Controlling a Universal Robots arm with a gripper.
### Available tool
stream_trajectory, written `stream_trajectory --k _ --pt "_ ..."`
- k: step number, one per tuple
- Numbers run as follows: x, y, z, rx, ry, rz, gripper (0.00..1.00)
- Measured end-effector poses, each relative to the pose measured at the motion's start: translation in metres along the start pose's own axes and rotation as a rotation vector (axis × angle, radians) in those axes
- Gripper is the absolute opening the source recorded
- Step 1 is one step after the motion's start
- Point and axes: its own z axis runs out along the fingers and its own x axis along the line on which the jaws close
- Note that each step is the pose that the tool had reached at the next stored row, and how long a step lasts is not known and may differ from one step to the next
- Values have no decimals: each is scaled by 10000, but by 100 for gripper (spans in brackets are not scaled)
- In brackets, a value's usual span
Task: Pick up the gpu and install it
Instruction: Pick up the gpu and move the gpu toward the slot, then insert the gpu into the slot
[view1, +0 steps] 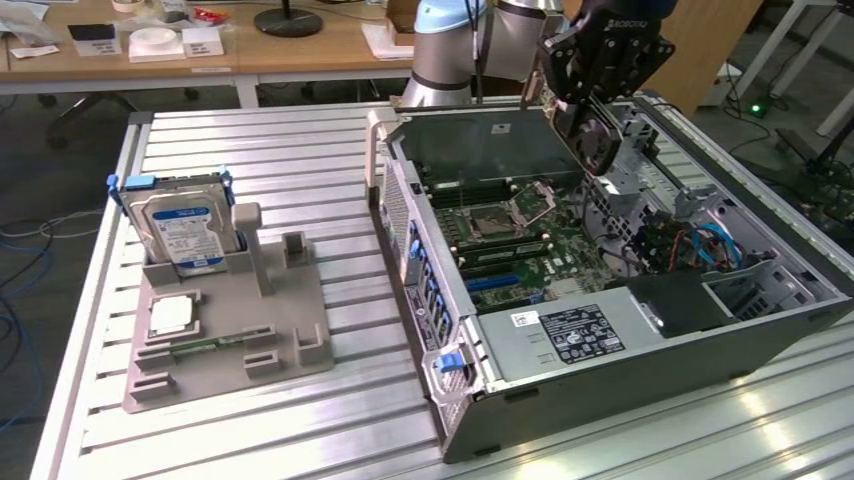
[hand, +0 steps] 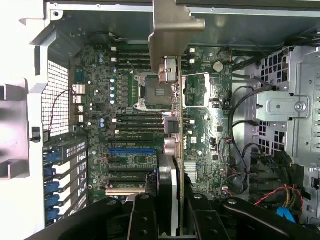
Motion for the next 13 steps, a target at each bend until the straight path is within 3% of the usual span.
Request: stream_trajectory --k 13 --pt "0 0 0 -2 3 -133 28"
